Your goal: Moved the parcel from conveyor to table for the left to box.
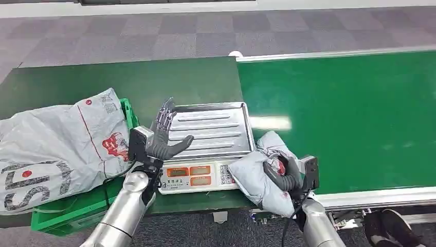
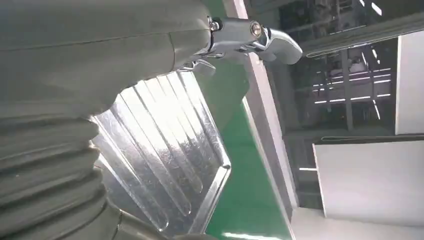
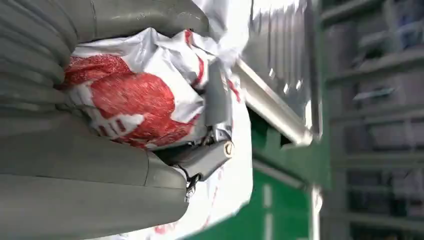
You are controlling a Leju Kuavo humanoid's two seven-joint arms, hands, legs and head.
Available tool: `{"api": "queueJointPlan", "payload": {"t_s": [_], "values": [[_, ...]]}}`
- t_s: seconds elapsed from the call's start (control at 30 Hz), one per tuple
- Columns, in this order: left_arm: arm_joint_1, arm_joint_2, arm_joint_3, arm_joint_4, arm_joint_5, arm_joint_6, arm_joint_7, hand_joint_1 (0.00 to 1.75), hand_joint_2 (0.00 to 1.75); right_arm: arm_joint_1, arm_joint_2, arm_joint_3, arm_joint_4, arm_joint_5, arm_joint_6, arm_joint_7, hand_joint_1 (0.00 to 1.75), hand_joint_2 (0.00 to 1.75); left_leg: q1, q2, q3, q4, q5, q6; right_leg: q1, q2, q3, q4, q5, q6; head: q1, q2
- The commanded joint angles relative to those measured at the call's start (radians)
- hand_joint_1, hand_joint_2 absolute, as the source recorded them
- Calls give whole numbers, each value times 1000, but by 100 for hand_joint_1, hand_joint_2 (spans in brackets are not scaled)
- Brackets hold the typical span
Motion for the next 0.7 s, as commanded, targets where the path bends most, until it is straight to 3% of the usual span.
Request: {"api": "queueJointPlan", "payload": {"t_s": [0.03,0.27,0.4,0.57,0.7], "values": [[46,35,34,-14,-11,13,13,0,175,62,43,-56,-298,49,-182,80,175,175,-1,-1,-1,-2,1,1,-1,4,-2,-1,1,0,0,0],[54,38,35,-16,-9,23,16,0,175,117,18,-13,-592,39,-268,134,175,175,-1,-4,-4,0,1,1,-1,1,-4,1,0,0,0,0],[53,40,31,-10,2,26,13,0,175,86,-24,23,-645,24,-335,155,175,175,-1,-6,-9,1,3,1,-1,-2,-8,1,0,0,0,0],[36,44,9,3,23,34,9,0,175,-35,-77,106,-651,35,-422,204,175,175,-5,-6,-9,1,3,2,-1,-1,-8,2,0,1,0,0],[18,44,-2,23,46,40,3,0,175,-168,-105,190,-559,38,-409,252,175,175,-5,-4,-11,2,3,2,-2,0,-10,2,2,1,0,0]]}}
